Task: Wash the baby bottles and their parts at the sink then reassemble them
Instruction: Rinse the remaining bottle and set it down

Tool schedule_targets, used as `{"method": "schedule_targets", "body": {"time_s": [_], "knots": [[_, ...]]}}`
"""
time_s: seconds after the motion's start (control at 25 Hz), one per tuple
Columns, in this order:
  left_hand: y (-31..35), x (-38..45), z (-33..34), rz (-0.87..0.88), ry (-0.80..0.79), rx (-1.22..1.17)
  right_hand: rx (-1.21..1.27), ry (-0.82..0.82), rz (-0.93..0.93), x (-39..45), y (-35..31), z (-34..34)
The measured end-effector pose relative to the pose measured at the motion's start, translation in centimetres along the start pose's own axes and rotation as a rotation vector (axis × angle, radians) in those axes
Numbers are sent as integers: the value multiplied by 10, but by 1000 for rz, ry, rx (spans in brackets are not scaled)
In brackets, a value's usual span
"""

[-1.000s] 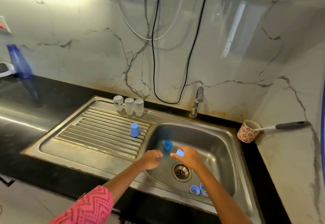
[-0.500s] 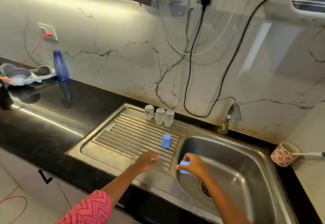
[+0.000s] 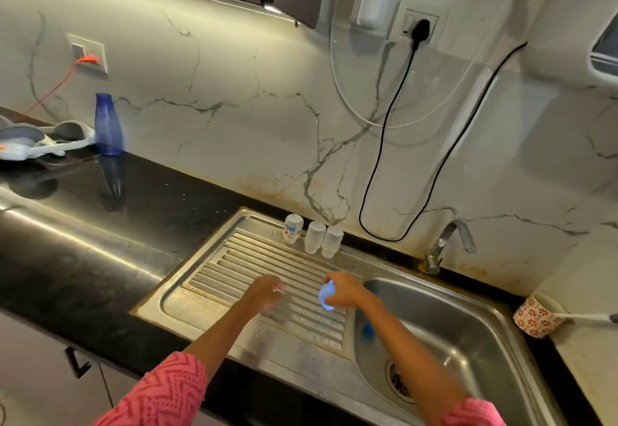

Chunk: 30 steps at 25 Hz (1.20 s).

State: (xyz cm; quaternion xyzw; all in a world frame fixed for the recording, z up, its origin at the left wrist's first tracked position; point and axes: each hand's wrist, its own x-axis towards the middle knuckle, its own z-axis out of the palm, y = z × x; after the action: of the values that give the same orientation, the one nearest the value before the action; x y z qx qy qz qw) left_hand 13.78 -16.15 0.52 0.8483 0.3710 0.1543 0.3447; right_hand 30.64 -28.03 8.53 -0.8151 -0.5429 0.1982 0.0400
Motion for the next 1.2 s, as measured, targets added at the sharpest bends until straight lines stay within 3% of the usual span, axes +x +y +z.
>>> {"method": "schedule_targets", "body": {"time_s": [0.2,0.6,0.84,1.08,1.2], "knots": [[3,23,-6,-16,44,-42,-207,108,-94,42,-24,-8],[-31,56,-14,-40,-55,11,-540,45,-38,118,-17,24],[-46,66,-1,-41,-92,20,-583,-37,41,131,-23,39],[-19,75,7,-50,-23,-42,-329,150,-57,117,-16,18],[12,75,21,9,-100,-75,-176,345,-42,103,-5,6]]}}
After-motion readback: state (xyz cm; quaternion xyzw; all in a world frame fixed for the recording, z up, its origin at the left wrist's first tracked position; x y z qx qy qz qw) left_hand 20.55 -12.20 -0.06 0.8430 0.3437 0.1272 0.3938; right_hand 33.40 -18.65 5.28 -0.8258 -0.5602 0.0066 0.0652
